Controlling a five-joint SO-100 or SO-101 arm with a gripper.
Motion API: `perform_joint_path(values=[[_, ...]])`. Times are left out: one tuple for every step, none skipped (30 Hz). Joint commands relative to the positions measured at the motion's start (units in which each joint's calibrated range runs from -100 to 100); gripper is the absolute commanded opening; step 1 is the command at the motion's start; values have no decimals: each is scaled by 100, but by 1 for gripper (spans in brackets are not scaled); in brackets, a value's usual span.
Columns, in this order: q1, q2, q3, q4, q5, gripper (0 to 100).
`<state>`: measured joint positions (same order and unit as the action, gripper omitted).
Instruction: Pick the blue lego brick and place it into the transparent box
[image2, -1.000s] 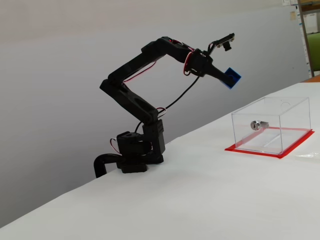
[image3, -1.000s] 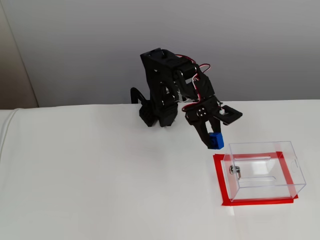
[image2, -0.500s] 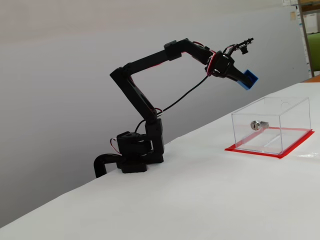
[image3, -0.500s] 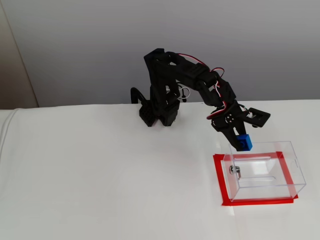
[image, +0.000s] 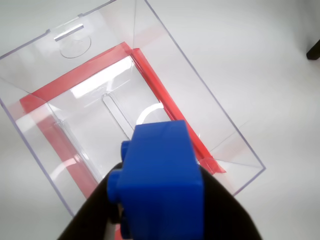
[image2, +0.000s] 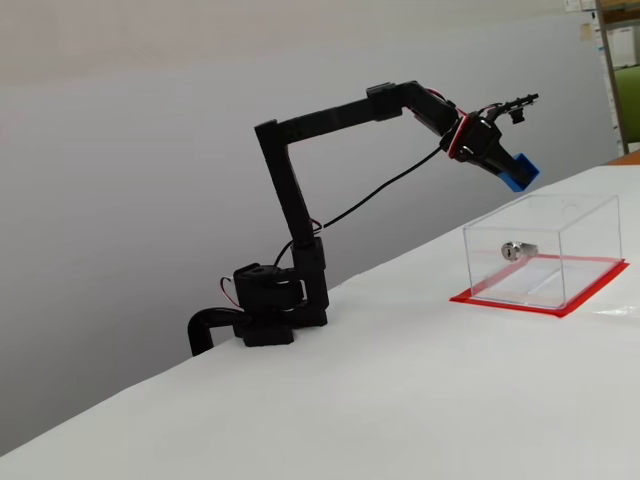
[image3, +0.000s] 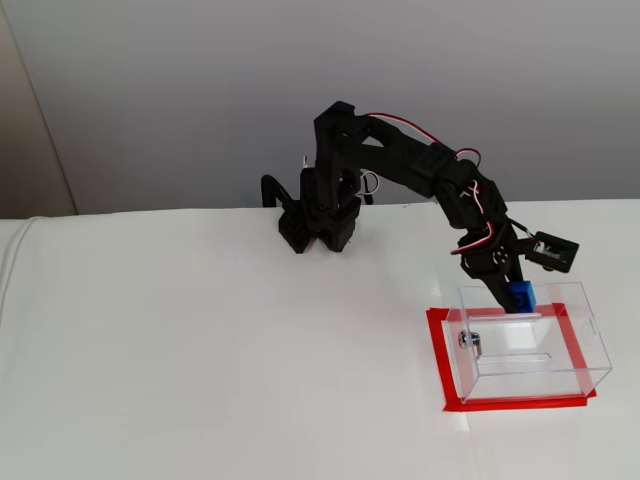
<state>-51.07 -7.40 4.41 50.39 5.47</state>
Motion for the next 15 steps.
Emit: perform_joint_path(values=[[-6, 218, -649, -69, -15, 2], [-6, 286, -731, -60, -15, 2], [-13, 354, -812, -43, -15, 2], [-13, 413, -893, -17, -15, 2], [-13, 447, -939, -8, -20, 2], [-13, 481, -975, -8, -20, 2], [-13, 507, -1011, -8, -20, 2], [-13, 515, -1011, -8, -20, 2], [-13, 515, -1011, -8, -20, 2], [-13, 515, -1011, -8, -20, 2], [-13, 515, -1011, -8, -20, 2], [-13, 515, -1011, -8, -20, 2], [-13, 515, -1011, -8, -20, 2], [-13, 515, -1011, -8, -20, 2], [-13, 515, -1011, -8, -20, 2]])
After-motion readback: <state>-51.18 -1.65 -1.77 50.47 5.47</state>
